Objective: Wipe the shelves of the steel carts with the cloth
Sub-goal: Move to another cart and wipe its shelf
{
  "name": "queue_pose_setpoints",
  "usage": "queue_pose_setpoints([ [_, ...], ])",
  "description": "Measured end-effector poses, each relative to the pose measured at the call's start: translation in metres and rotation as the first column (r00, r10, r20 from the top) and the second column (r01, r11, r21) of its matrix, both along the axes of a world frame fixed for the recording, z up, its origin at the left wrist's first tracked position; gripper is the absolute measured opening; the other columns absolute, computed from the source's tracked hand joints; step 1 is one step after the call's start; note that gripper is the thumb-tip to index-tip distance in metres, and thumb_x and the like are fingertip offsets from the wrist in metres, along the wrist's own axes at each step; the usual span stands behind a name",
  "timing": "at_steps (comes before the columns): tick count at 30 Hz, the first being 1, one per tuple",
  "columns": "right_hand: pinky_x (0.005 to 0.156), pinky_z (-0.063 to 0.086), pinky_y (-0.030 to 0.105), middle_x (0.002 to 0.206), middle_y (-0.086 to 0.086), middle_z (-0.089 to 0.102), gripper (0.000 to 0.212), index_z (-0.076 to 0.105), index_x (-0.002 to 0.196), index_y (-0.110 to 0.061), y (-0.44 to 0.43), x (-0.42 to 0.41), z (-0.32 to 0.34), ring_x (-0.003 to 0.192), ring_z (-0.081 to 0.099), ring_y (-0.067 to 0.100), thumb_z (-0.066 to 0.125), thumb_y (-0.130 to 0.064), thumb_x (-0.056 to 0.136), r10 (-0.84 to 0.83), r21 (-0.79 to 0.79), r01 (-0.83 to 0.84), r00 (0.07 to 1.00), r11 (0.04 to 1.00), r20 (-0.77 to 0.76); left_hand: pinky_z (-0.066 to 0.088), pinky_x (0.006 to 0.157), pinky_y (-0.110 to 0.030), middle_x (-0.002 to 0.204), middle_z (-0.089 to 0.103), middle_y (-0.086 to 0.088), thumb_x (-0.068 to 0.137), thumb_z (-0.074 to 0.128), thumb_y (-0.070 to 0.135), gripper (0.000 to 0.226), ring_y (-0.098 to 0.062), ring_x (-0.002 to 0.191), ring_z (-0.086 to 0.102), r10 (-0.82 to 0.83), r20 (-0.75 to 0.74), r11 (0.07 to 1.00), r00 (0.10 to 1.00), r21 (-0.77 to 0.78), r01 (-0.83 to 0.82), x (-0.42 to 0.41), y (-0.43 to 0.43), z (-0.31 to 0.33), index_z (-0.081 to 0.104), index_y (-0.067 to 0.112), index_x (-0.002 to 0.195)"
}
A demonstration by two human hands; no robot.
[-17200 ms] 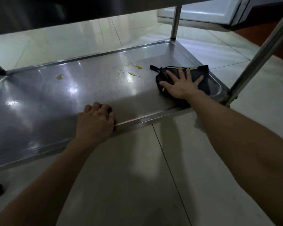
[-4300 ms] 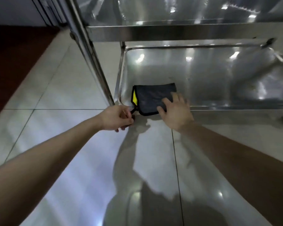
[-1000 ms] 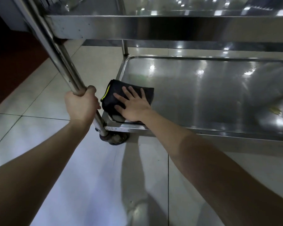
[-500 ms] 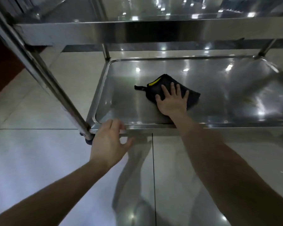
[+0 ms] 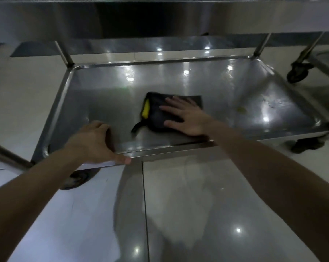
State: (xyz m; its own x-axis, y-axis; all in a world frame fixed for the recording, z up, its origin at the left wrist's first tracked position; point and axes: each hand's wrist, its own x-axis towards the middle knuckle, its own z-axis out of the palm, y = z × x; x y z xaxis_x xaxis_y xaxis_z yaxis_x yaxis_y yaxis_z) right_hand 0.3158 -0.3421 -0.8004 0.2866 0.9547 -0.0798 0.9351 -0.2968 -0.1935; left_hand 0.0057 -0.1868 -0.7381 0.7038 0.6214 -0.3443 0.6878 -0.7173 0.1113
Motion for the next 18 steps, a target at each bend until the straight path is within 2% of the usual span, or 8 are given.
queue_pose_setpoints([
  [2, 0.133, -0.006, 0.048, 0.181, -0.011, 0.005, 0.073, 0.02, 0.168, -0.05, -0.002, 0.042, 0.002, 0.166, -0.003, 0.012, 0.033, -0.079, 0.102, -0.236, -0.009, 0.236, 0.971, 0.972, 0.035, 0.041, 0.121, -0.046, 0.169, 0.032, 0.002, 0.026, 0.045, 0.119, 0.168, -0.027, 0.151, 0.038, -0.012, 0.0, 1.0, 1.0, 0.008, 0.012, 0.0, -0.002, 0.0, 0.035, 0.024, 0.164],
  [4, 0.132, -0.008, 0.056, 0.181, -0.005, 0.0, 0.076, 0.015, 0.17, -0.046, 0.009, 0.068, 0.002, 0.167, -0.005, 0.018, 0.028, -0.078, 0.102, -0.429, -0.03, 0.43, 0.903, 0.903, 0.021, 0.035, 0.126, -0.045, 0.175, 0.025, 0.002, 0.03, 0.041, 0.12, 0.17, -0.026, 0.157, 0.031, -0.028, 0.008, 0.999, 1.0, 0.019, 0.028, 0.0, -0.005, -0.001, 0.027, 0.022, 0.168],
  [6, 0.127, -0.012, 0.066, 0.181, 0.003, -0.005, 0.078, 0.01, 0.171, -0.042, 0.033, 0.073, 0.0, 0.166, -0.01, 0.028, 0.023, -0.075, 0.102, -0.553, -0.057, 0.552, 0.833, 0.832, 0.004, 0.031, 0.129, -0.044, 0.177, 0.022, 0.002, 0.035, 0.043, 0.118, 0.168, -0.025, 0.16, 0.026, -0.035, 0.016, 0.999, 0.999, 0.032, 0.034, 0.001, -0.008, 0.0, 0.024, 0.021, 0.17],
  [8, 0.123, -0.014, 0.074, 0.18, 0.01, -0.01, 0.075, 0.005, 0.172, -0.041, 0.066, 0.058, 0.0, 0.165, -0.015, 0.036, 0.019, -0.071, 0.104, -0.603, -0.084, 0.601, 0.798, 0.795, 0.007, 0.03, 0.13, -0.044, 0.178, 0.019, 0.002, 0.039, 0.046, 0.117, 0.165, -0.025, 0.162, 0.024, -0.038, 0.007, 0.998, 0.999, 0.043, 0.037, 0.002, -0.008, 0.003, 0.023, 0.02, 0.17],
  [10, 0.121, -0.015, 0.076, 0.18, 0.012, -0.012, 0.072, 0.004, 0.171, -0.042, 0.097, 0.03, 0.003, 0.164, -0.016, 0.039, 0.019, -0.068, 0.106, -0.552, -0.084, 0.55, 0.834, 0.831, -0.004, 0.029, 0.131, -0.045, 0.178, 0.018, 0.002, 0.038, 0.044, 0.117, 0.166, -0.025, 0.162, 0.022, -0.034, -0.006, 0.998, 0.999, 0.047, 0.034, 0.002, -0.007, 0.005, 0.021, 0.019, 0.171],
  [13, 0.123, -0.015, 0.072, 0.181, 0.006, -0.01, 0.068, 0.01, 0.171, -0.045, 0.131, -0.026, 0.004, 0.166, -0.014, 0.033, 0.022, -0.068, 0.107, -0.345, -0.05, 0.344, 0.938, 0.938, -0.017, 0.028, 0.131, -0.045, 0.179, 0.016, 0.002, 0.033, 0.038, 0.117, 0.17, -0.026, 0.163, 0.021, -0.016, -0.009, 0.999, 1.0, 0.048, 0.017, -0.001, -0.005, 0.004, 0.02, 0.02, 0.172],
  [18, 0.127, -0.017, 0.064, 0.181, -0.005, -0.009, 0.067, 0.01, 0.167, -0.055, 0.119, -0.092, -0.005, 0.166, -0.014, 0.02, 0.019, -0.075, 0.104, -0.08, -0.073, 0.079, 0.997, 0.994, -0.004, 0.035, 0.126, -0.048, 0.174, 0.028, -0.002, 0.048, 0.056, 0.112, 0.153, -0.028, 0.158, 0.031, -0.027, 0.037, 0.999, 0.999, 0.044, 0.026, -0.006, -0.004, 0.0, 0.029, 0.02, 0.168],
])
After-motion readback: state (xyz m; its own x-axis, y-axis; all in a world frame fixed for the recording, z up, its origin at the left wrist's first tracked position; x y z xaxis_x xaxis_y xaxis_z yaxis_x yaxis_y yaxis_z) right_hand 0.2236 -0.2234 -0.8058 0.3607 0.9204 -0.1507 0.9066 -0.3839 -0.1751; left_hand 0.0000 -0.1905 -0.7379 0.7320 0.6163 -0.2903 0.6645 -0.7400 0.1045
